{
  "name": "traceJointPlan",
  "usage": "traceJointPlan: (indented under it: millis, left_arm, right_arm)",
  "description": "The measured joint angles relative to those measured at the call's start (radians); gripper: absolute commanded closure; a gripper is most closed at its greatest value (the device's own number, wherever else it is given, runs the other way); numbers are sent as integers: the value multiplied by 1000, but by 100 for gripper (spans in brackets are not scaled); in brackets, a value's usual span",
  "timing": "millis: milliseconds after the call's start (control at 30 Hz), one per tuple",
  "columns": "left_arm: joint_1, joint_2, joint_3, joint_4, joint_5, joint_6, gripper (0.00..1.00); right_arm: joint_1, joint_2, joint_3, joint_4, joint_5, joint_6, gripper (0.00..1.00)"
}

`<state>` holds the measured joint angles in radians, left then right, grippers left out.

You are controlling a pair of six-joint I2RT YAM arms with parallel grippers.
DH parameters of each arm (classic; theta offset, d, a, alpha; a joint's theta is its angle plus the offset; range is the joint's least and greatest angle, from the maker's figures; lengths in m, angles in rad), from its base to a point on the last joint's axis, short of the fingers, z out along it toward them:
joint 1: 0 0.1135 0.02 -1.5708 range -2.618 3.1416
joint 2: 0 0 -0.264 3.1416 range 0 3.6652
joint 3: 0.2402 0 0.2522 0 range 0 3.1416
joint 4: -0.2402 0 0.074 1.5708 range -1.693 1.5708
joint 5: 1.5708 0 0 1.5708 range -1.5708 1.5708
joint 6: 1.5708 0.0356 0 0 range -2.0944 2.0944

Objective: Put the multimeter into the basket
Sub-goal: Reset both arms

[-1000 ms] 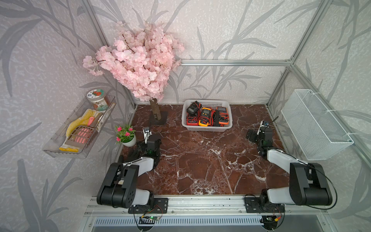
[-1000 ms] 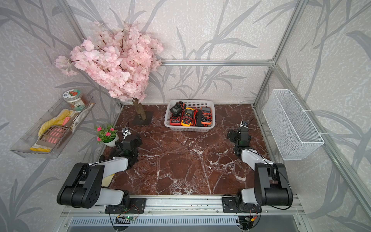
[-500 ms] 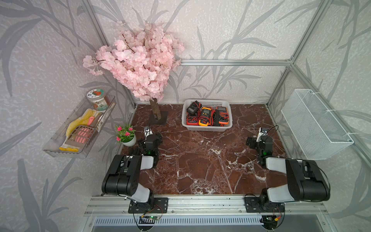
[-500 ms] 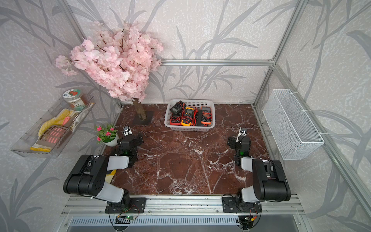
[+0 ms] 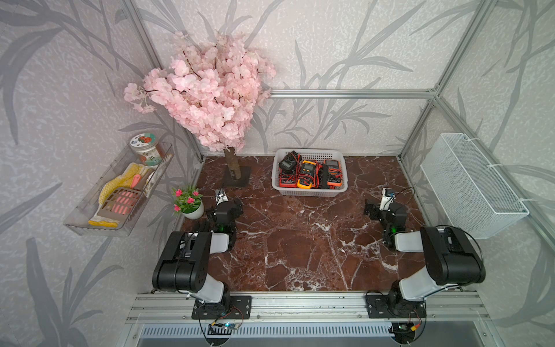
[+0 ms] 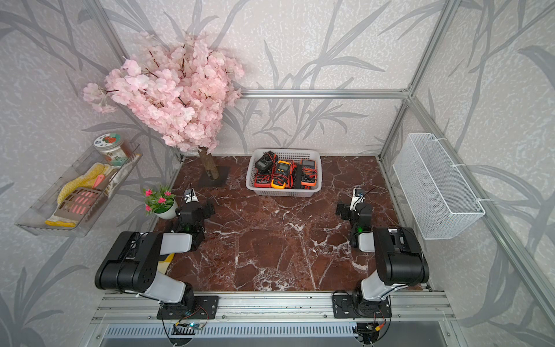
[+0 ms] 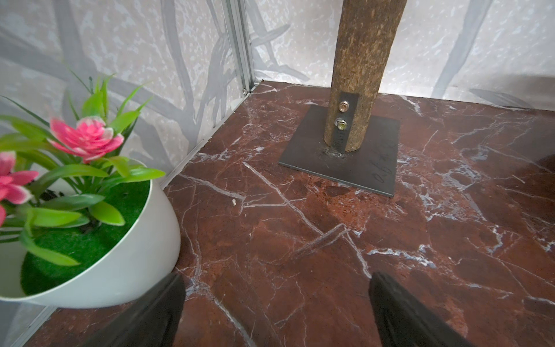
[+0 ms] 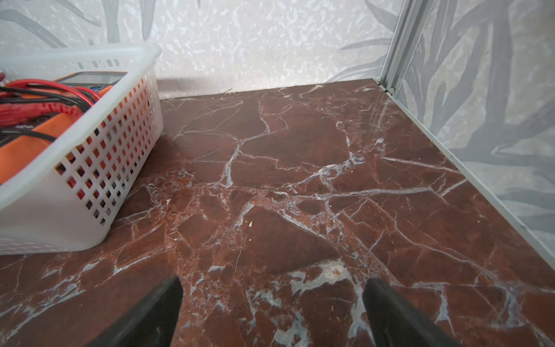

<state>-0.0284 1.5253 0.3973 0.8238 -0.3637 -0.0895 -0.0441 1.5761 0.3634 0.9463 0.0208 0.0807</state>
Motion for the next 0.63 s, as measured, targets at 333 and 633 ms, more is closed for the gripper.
traceJointPlan:
  millis: [333,633]
  left_arm:
    - [0,0,0,0,0,0,0]
    - [0,0,0,0,0,0,0]
  right_arm:
    - [0,0,0,0,-29,-8,1]
    - [0,0,0,-1,-31,-11,1]
